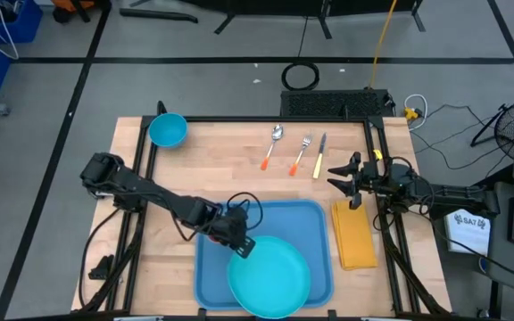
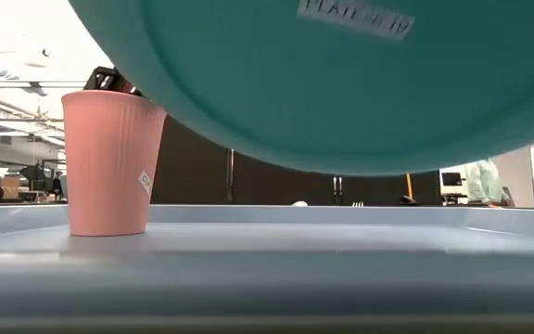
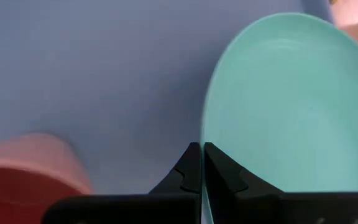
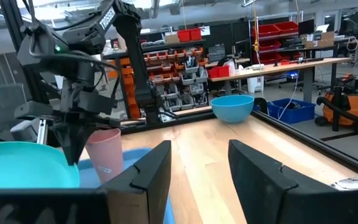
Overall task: Set up tray
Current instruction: Put the blue plate on the blue tray at the bottom of the pink cup
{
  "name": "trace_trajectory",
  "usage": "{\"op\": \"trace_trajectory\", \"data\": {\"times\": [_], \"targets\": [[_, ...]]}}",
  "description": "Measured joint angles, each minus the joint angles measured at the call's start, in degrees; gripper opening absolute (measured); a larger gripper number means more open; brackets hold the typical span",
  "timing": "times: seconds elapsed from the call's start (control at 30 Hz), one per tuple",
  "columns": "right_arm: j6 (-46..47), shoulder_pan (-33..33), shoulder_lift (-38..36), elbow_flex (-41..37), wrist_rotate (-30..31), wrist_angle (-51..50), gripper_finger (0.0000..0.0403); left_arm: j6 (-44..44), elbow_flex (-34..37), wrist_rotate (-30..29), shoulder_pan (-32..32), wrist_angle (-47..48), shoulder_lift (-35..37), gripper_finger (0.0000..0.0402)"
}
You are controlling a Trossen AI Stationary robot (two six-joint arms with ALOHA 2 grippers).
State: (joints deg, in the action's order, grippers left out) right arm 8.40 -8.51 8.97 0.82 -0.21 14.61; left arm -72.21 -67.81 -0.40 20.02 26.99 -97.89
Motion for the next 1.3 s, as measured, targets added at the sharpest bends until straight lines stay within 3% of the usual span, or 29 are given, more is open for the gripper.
{"op": "trace_trajectory", "data": {"times": [0.17, 0.67, 1.3], "targets": [[-0.1, 0.0, 0.0, 0.0, 0.0, 0.2, 0.0153, -2.1, 0.0, -1.4, 0.1, 6.0, 0.0, 0.0004], [-0.1, 0.0, 0.0, 0.0, -0.1, 0.2, 0.0153, -2.1, 0.1, -6.1, 0.3, 12.0, 0.0, 0.0004], [-0.1, 0.0, 0.0, 0.0, -0.1, 0.2, 0.0153, -3.0, 0.1, -1.3, 0.6, 14.7, 0.0, 0.001]]}}
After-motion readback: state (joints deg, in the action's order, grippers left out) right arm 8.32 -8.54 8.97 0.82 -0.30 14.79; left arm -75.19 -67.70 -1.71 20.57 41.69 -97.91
